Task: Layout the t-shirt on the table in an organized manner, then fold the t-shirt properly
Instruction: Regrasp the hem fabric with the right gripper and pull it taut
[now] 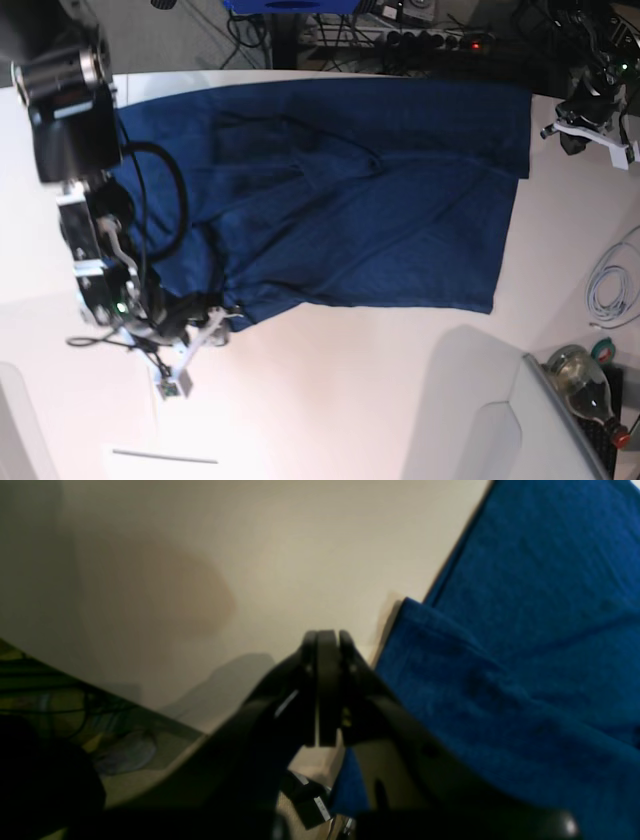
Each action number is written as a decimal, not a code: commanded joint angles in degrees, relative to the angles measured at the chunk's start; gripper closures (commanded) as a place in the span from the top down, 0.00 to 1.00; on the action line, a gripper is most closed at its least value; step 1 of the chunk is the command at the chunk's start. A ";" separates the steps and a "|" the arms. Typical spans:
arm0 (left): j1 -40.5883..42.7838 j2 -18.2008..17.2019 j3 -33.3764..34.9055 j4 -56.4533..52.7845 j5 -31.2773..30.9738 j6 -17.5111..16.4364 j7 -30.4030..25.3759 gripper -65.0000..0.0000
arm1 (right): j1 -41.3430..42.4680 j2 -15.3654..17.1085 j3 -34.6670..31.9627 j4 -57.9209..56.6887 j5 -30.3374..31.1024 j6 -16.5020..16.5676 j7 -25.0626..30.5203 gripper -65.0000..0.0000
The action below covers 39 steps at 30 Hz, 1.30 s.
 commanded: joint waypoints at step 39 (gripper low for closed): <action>0.75 -1.23 -0.46 1.11 -0.49 -0.04 -1.11 0.00 | 13.53 2.65 -14.30 -18.11 0.70 -4.21 17.22 0.00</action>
